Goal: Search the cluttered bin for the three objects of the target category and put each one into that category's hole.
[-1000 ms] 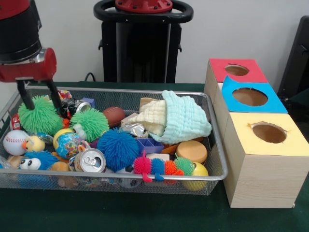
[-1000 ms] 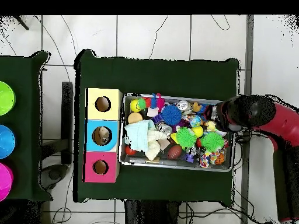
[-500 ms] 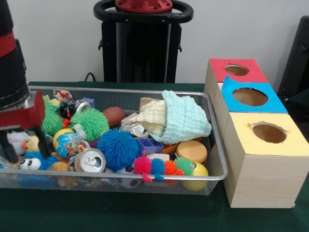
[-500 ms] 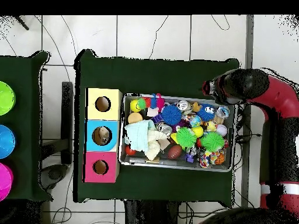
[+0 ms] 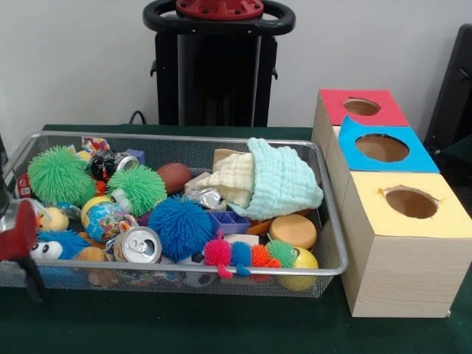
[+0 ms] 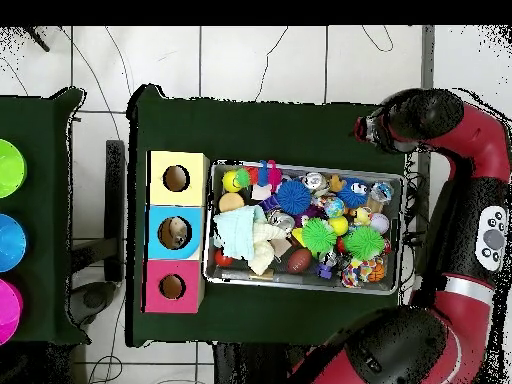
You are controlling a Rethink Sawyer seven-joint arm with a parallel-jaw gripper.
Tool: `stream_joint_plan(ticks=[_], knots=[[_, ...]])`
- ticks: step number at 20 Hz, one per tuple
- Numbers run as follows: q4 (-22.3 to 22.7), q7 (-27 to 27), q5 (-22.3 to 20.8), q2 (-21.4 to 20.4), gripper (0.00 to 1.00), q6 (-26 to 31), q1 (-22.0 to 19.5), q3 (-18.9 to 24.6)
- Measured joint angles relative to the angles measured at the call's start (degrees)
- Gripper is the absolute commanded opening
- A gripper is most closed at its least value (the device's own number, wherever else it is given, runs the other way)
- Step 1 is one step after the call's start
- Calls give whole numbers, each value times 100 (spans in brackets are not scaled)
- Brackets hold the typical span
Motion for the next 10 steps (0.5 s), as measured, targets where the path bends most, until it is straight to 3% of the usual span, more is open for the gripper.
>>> stream_joint_plan(ticks=[5,10], knots=[[-979,0,-1302,347,100,779,-92,822],[-1235,0,-1685,398,100,1220,-265,1086]])
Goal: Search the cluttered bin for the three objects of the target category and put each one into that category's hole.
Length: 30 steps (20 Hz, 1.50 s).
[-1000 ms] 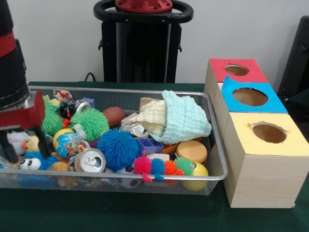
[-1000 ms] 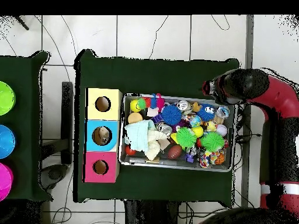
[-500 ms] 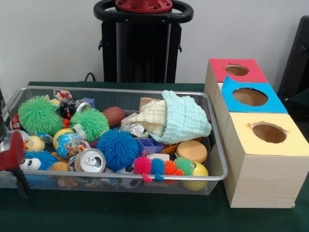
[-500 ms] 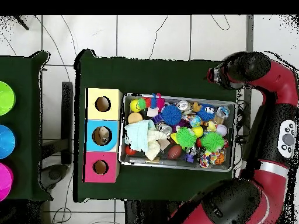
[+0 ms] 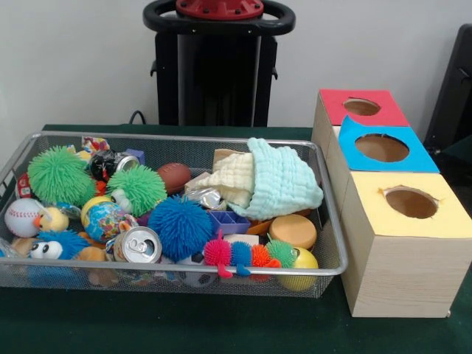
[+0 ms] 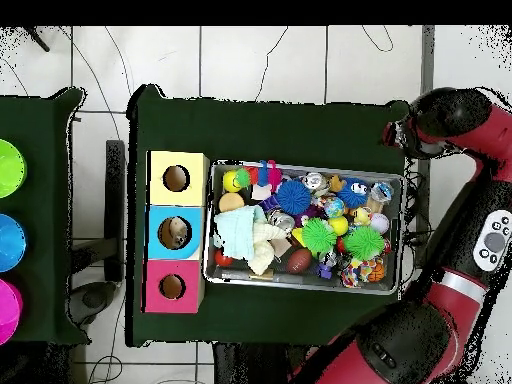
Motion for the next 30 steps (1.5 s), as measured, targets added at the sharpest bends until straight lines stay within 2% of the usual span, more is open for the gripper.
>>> stream_joint_plan(ticks=[5,7,8,9,11,14,19,23,30], knots=[[376,0,352,-186,100,-8,-293,-214],[722,0,570,-348,100,-89,-437,-362],[1175,0,802,-576,100,-263,-590,-519],[1409,0,918,-702,100,-359,-657,-594],[1647,0,1021,-833,100,-476,-717,-665],[2418,0,1318,-1300,100,-888,-846,-868],[3194,0,1572,-1817,100,-1402,-825,-1060],[3605,0,1678,-2053,100,-1675,-732,-1098],[4261,0,1863,-2375,100,-1776,-613,-1166]])
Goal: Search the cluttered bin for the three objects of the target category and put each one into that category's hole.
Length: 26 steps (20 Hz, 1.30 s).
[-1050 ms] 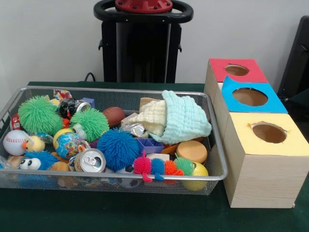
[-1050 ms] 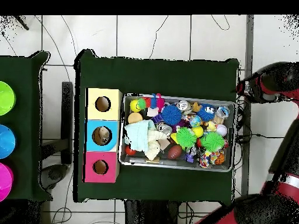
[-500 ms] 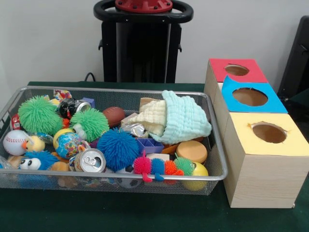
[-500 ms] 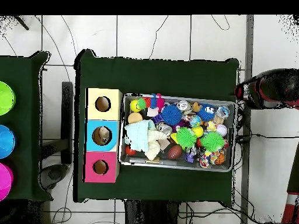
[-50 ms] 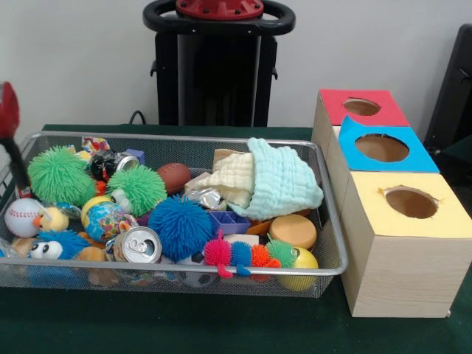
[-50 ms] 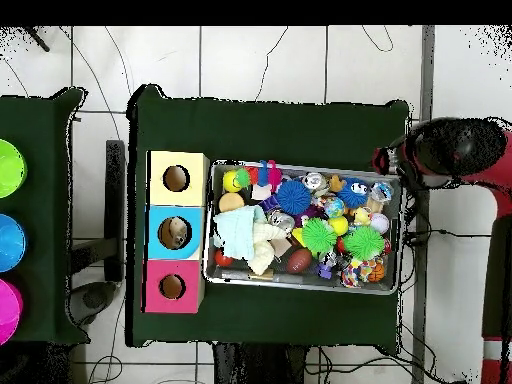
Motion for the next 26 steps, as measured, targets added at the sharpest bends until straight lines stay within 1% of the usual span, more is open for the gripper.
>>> stream_joint_plan(ticks=[7,10,15,20,21,26], knots=[[725,0,190,-377,100,-124,119,-196],[898,0,209,-469,100,-187,143,-268],[798,0,209,-397,100,-342,190,-321],[441,0,209,-74,100,-505,269,-332],[339,0,208,51,100,-588,285,-333],[200,0,207,292,100,-808,300,-344]])
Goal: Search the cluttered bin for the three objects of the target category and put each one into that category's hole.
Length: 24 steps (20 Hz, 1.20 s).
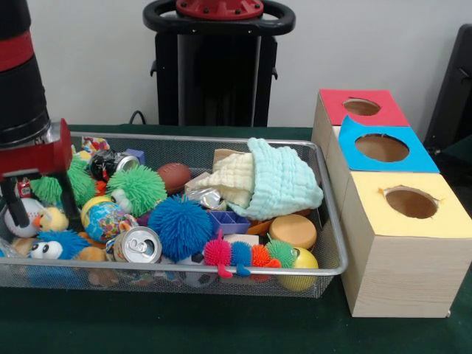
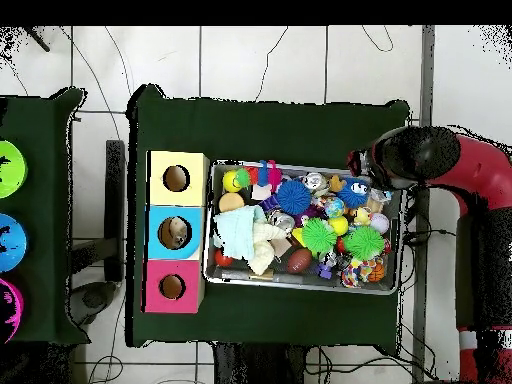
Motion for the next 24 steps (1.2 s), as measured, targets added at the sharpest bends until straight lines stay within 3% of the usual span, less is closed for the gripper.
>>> stream_joint_plan(ticks=[24], knots=[[-296,0,-149,256,100,-292,-22,-296]])
